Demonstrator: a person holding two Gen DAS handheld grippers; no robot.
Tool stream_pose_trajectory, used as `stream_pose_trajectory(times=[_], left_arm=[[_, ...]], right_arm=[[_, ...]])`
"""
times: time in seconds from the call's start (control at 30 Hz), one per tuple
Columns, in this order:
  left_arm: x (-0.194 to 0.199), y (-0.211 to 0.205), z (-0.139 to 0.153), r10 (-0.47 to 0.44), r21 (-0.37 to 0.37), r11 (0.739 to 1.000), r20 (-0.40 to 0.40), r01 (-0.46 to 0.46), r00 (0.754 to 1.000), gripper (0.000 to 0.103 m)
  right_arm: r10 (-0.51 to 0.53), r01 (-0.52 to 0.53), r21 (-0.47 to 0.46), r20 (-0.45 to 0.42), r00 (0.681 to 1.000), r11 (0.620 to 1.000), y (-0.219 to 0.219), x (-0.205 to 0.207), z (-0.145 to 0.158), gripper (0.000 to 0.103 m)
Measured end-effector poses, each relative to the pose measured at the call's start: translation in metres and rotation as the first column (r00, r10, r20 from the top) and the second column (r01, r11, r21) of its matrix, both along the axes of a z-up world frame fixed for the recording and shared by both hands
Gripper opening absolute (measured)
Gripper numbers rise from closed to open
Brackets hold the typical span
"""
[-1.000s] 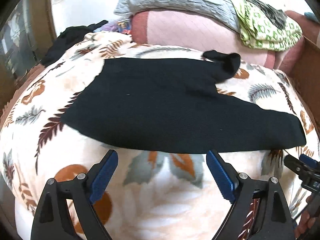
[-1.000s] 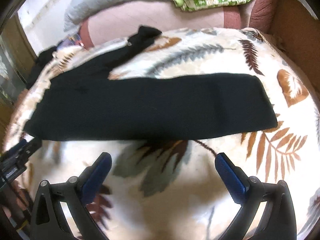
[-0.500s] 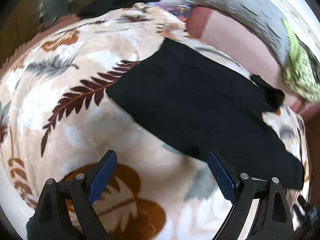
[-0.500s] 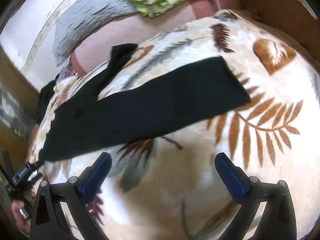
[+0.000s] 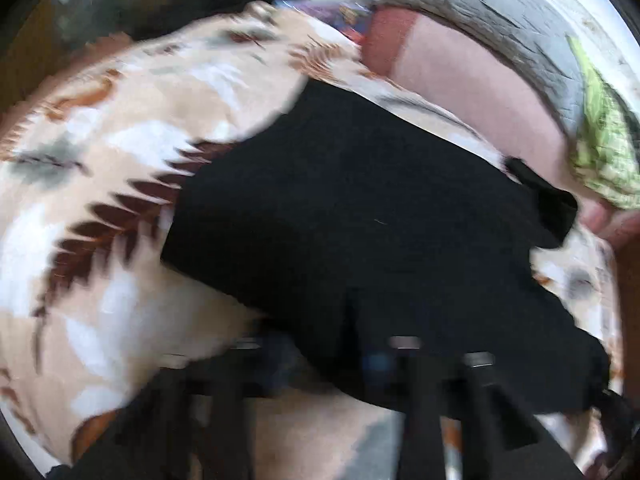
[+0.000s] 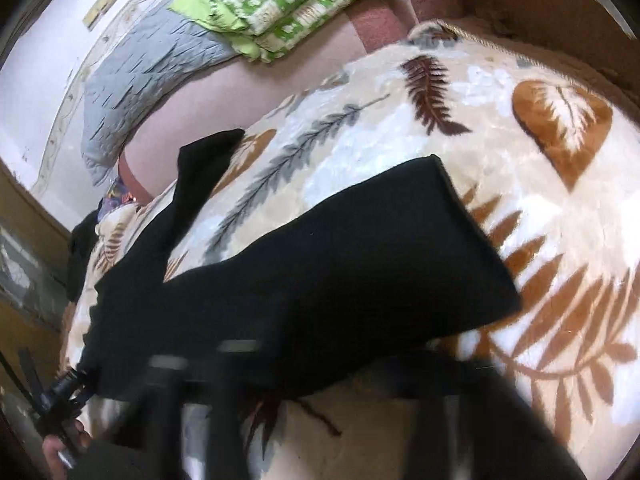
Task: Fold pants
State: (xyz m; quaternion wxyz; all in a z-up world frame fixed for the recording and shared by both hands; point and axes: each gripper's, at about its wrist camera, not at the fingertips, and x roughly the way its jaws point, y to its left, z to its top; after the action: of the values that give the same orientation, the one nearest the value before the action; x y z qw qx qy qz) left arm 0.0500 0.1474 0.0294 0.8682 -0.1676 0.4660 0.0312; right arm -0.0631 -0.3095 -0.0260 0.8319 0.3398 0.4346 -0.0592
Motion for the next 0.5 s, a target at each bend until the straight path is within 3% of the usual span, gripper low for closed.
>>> stream_pose_trajectory(times=[0.3,0.5], left_arm=[[-0.042,0.005,0.044,-0.080,0.004,0.997,0.066,0.079,0.995,0.011],[-0.077,0.015,0.030,-0.102,0.017,0.995,0.005,0.102,0.995,0.012]], right_arm=[[0.044,-0.040,-0.042,0.087,0.995,0.998,-0.003,-0.042,0.053,0.009],[0.071,-0.069,-0.070,0.033,0.997,0.995,-0.005,-0.072,0.053,0.009]])
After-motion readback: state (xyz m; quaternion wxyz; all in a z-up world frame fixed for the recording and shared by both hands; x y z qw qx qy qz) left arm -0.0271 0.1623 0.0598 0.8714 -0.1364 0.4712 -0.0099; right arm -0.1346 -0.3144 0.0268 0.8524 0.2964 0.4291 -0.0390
